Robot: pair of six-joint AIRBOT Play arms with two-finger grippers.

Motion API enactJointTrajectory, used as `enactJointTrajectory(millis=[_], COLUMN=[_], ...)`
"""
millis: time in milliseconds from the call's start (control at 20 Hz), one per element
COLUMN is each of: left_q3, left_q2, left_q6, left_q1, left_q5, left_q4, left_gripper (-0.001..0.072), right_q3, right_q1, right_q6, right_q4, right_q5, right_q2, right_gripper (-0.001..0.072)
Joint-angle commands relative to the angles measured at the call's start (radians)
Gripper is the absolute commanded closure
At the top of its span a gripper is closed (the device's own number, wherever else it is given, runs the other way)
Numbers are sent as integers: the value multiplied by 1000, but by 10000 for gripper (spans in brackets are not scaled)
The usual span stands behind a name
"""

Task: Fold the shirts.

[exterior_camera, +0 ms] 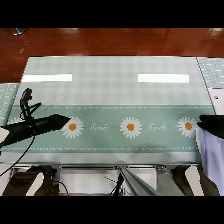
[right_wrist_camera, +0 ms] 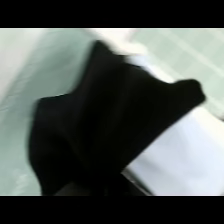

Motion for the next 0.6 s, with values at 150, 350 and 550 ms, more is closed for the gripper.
enactJointTrajectory(millis=[150,350,550], left_q3=[0,75,367], left_q2=[0,-7,-174], left_q6=[53,64,157], left_q1=[-1,10,-38], left_q5=[56,115,63], left_q4=[-52,-53,-148], left_gripper=[674,675,675], right_q3=[-67,-48,99], right_q1=[-58,-57,-52], right_q6=[-42,-53,-116], right_q4=[-232,-157,413], right_q5=[5,-35,-156], right_q2=[69,-10,-188], right_gripper=[84,97,692])
